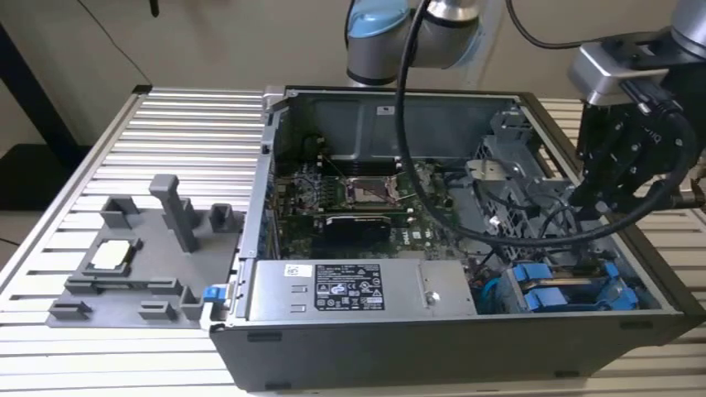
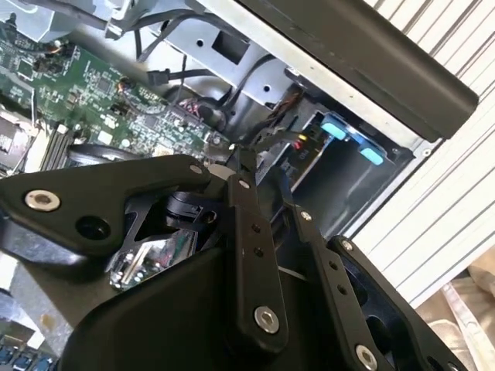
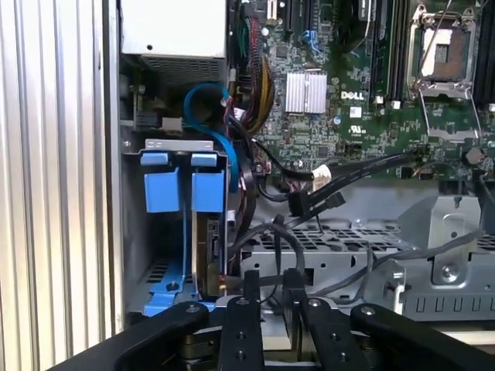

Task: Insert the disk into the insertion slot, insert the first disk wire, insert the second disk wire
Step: 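Insert the second disk wire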

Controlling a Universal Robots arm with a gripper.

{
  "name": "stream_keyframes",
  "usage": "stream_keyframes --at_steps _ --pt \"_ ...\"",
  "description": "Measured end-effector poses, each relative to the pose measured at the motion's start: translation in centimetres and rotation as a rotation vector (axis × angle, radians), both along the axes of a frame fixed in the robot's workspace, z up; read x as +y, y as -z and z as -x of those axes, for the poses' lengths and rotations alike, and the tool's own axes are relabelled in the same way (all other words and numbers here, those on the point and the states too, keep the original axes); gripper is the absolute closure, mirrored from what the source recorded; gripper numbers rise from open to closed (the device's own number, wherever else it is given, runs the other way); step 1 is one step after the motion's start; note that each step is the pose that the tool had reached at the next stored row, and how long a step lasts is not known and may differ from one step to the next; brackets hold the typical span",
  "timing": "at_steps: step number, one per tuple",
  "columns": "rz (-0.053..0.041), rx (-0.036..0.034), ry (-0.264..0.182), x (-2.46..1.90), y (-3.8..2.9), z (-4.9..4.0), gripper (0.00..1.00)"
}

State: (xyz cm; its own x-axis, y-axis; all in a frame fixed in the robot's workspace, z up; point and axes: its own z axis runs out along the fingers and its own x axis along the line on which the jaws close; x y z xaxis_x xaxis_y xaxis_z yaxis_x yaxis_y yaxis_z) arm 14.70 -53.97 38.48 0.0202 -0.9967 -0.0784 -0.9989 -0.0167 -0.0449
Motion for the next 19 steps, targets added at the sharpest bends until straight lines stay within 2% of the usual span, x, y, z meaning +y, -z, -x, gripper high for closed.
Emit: stream_keyframes --at_steps 2,4,8,12,13,17,19 --pt "0.0018 0.0012 0.0 0.63 0.01 0.49 0.73" --pt "0.0021 0.0013 0.0 1.01 0.01 1.16 0.73" --pt "0.0064 0.0012 -0.001 1.17 0.07 2.52 0.73" --pt "0.0123 0.0012 -0.008 1.41 0.19 3.48 0.73" --pt "0.0164 0.0011 -0.011 1.48 0.22 3.64 0.73" --pt "0.042 0.0012 -0.023 1.59 0.39 4.1 0.73" --pt "0.05 0.0003 -0.027 1.72 0.53 4.32 0.73"
